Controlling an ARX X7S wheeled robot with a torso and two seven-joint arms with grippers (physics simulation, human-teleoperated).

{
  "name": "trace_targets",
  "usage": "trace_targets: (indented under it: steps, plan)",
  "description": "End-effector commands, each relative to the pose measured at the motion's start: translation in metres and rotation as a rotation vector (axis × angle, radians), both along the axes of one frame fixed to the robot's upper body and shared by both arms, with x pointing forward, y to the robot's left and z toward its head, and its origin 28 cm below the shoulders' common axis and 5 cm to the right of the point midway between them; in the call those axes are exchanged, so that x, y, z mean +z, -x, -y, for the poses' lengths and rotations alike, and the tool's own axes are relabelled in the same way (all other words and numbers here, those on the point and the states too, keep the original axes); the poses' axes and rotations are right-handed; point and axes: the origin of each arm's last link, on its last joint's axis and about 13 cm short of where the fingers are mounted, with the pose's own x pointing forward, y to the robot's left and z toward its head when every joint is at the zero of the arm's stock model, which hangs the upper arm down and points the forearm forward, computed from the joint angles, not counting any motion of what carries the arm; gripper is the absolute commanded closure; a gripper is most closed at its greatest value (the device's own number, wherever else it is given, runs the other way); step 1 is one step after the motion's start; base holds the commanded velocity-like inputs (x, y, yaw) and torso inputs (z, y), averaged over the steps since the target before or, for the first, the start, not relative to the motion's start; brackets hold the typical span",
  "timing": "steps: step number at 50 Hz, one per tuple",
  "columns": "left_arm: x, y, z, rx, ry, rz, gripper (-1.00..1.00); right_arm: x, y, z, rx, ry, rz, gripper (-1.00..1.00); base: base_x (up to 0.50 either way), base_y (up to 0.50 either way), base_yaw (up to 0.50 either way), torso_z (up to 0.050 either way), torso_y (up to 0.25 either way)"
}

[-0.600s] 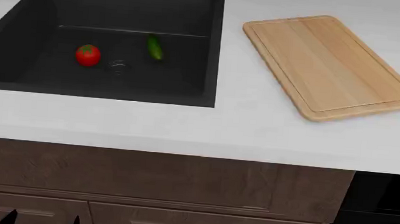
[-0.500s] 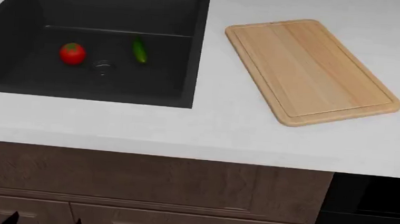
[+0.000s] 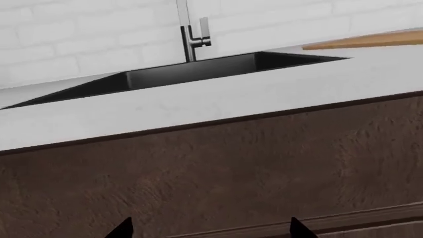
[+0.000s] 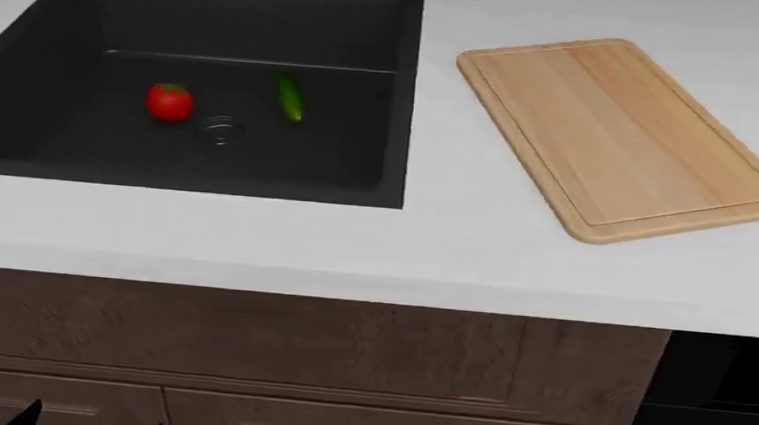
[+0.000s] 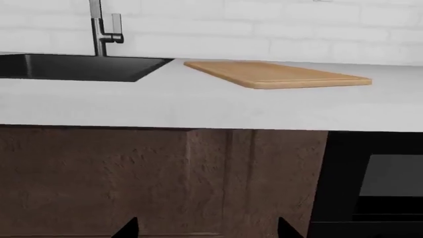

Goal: Pick the vegetables from the sink and place them on the cutting board.

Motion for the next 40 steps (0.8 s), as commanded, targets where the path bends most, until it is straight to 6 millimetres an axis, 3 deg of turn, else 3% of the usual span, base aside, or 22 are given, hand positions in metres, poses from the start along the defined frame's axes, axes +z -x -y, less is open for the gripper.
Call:
trace_targets:
  steps: [1,28,31,34,37,40]
  plan:
    - [-0.001,0.003,0.000,-0.012,-0.010,-0.001,-1.00,0.011,0.008,-0.005,0.004,0.034,0.019,-1.00,0.00,0.50,0.00,0.000,0.000]
    - [0.002,0.004,0.001,-0.020,-0.029,0.026,-1.00,0.022,0.009,-0.002,-0.022,-0.048,0.051,-1.00,0.00,0.48,0.00,0.000,0.000]
    - [0.012,0.012,0.003,-0.055,-0.048,0.085,-1.00,0.042,0.011,0.002,-0.027,-0.142,0.033,-1.00,0.00,0.00,0.00,0.000,0.000]
    - [0.038,0.016,0.002,-0.050,-0.105,0.154,-1.00,0.078,0.011,0.005,-0.037,-0.162,0.102,-1.00,0.00,0.00,0.00,0.049,0.000]
    - [0.081,0.010,0.001,-0.042,-0.167,0.239,-1.00,0.110,0.005,0.005,-0.027,-0.185,0.121,-1.00,0.00,0.00,0.00,0.050,0.000]
    - [0.126,-0.001,0.000,-0.043,-0.208,0.314,-1.00,0.156,-0.006,0.007,-0.020,-0.157,0.176,-1.00,0.00,0.00,0.00,0.050,0.000]
